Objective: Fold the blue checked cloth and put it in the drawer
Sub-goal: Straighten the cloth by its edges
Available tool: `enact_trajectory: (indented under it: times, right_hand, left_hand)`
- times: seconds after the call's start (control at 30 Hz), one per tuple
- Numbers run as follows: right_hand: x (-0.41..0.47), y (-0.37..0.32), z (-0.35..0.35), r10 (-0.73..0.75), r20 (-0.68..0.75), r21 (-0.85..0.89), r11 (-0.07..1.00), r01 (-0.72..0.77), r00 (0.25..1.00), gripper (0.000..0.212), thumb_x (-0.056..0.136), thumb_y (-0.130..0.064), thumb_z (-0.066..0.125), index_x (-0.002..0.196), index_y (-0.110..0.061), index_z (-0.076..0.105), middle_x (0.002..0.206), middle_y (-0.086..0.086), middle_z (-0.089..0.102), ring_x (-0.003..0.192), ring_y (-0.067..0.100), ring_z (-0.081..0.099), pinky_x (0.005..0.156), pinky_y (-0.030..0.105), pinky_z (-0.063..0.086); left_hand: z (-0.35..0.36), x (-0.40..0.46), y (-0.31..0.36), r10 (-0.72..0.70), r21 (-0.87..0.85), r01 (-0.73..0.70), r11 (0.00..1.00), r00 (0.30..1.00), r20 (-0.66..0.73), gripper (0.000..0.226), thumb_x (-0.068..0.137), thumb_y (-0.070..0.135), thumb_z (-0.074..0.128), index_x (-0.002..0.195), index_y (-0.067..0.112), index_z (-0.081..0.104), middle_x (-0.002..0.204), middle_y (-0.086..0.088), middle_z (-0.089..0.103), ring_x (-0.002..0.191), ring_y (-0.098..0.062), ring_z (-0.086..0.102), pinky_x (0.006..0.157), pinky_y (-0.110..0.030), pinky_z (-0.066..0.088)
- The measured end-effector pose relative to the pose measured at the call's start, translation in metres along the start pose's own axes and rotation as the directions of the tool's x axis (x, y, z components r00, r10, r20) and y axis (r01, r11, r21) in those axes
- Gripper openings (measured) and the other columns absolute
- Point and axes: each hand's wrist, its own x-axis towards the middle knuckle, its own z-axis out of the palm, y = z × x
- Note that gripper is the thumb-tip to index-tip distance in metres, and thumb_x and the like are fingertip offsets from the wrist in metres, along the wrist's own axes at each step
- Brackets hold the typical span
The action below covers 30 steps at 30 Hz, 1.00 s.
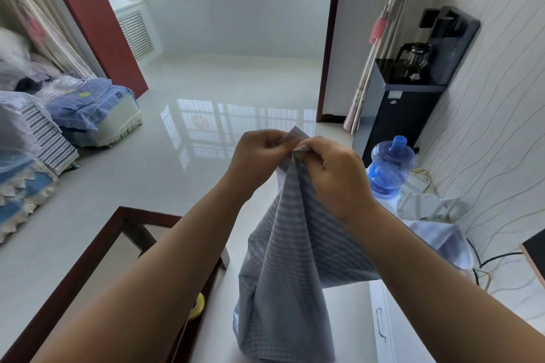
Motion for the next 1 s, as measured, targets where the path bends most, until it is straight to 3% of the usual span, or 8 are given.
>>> enact_trajectory:
  times: [0.07,0.27,0.4,0.53,0.67,0.8,0.9,1.0]
  right_hand:
    - [0.001,-0.001,-0.001,0.103,0.011,0.051,0.993,-0.104,0.995,0.011,0.092,-0.022,0.060,0.100,-0.016,0.062,0.082,-0.002,0.068,0.070,0.012,0.064,0.063,0.008,0.046]
    - [0.004,0.000,-0.002,0.204,0.085,0.129,0.968,-0.214,0.975,0.023,0.089,-0.029,0.064,0.100,-0.021,0.045,0.062,-0.013,0.053,0.055,0.002,0.053,0.054,0.012,0.038]
    - [0.006,0.005,-0.002,0.238,0.105,0.115,0.961,-0.250,0.965,0.026,0.089,-0.030,0.064,0.099,-0.022,0.042,0.065,-0.008,0.056,0.057,0.007,0.055,0.055,0.015,0.039]
    - [0.005,0.006,-0.003,0.294,0.095,0.129,0.944,-0.305,0.951,0.027,0.087,-0.036,0.065,0.096,-0.021,0.045,0.070,-0.004,0.062,0.064,0.014,0.062,0.059,0.025,0.049]
    - [0.007,0.008,-0.002,0.339,0.071,0.133,0.929,-0.346,0.938,0.028,0.084,-0.036,0.069,0.092,-0.023,0.047,0.066,-0.009,0.056,0.059,0.007,0.055,0.058,0.024,0.045]
    - [0.009,0.007,-0.004,0.343,0.090,0.084,0.933,-0.350,0.935,0.031,0.082,-0.037,0.071,0.093,-0.022,0.046,0.069,-0.008,0.055,0.061,0.009,0.055,0.061,0.029,0.049]
    - [0.012,0.008,-0.006,0.360,0.126,0.062,0.927,-0.369,0.925,0.034,0.079,-0.036,0.074,0.093,-0.022,0.046,0.071,-0.007,0.055,0.063,0.009,0.054,0.059,0.025,0.044]
    - [0.018,0.011,-0.005,0.413,0.196,0.055,0.901,-0.431,0.889,0.036,0.076,-0.032,0.077,0.092,-0.022,0.047,0.077,-0.003,0.061,0.069,0.011,0.059,0.063,0.027,0.049]
  left_hand:
    - [-0.003,-0.001,-0.002,-0.053,-0.071,0.061,0.996,0.993,0.104,0.021,0.090,0.015,0.063,0.086,-0.002,0.073,0.077,-0.022,0.070,0.070,-0.018,0.065,0.068,-0.027,0.054]
    - [-0.009,-0.001,-0.015,-0.089,-0.115,0.122,0.986,0.963,0.255,0.020,0.095,0.008,0.055,0.096,-0.003,0.071,0.085,-0.018,0.069,0.079,-0.024,0.064,0.080,-0.043,0.054]
    - [-0.008,-0.006,-0.018,-0.077,-0.125,0.122,0.985,0.945,0.317,0.027,0.100,0.015,0.046,0.097,0.004,0.071,0.085,-0.007,0.072,0.082,-0.017,0.067,0.080,-0.032,0.055]
    - [-0.004,-0.012,-0.022,-0.030,-0.120,0.067,0.990,0.958,0.287,0.028,0.100,0.016,0.045,0.102,0.004,0.071,0.096,-0.009,0.073,0.093,-0.019,0.069,0.089,-0.034,0.055]
    - [0.002,-0.012,-0.030,-0.005,-0.153,0.044,0.987,0.970,0.245,0.027,0.100,0.016,0.047,0.100,0.003,0.071,0.095,-0.011,0.072,0.094,-0.022,0.067,0.092,-0.042,0.053]
    - [0.003,-0.015,-0.030,0.015,-0.168,0.031,0.985,0.963,0.269,0.024,0.099,0.016,0.048,0.097,0.011,0.072,0.090,0.000,0.073,0.091,-0.012,0.067,0.084,-0.027,0.051]
    - [0.004,-0.017,-0.033,0.045,-0.084,-0.024,0.996,0.966,0.253,0.027,0.091,0.025,0.061,0.093,0.000,0.070,0.080,-0.015,0.069,0.081,-0.012,0.061,0.076,-0.030,0.051]
    - [0.008,-0.017,-0.034,0.068,0.035,-0.075,0.997,0.982,0.174,0.032,0.078,0.023,0.075,0.064,0.001,0.058,0.054,0.000,0.044,0.058,-0.009,0.039,0.059,-0.023,0.037]
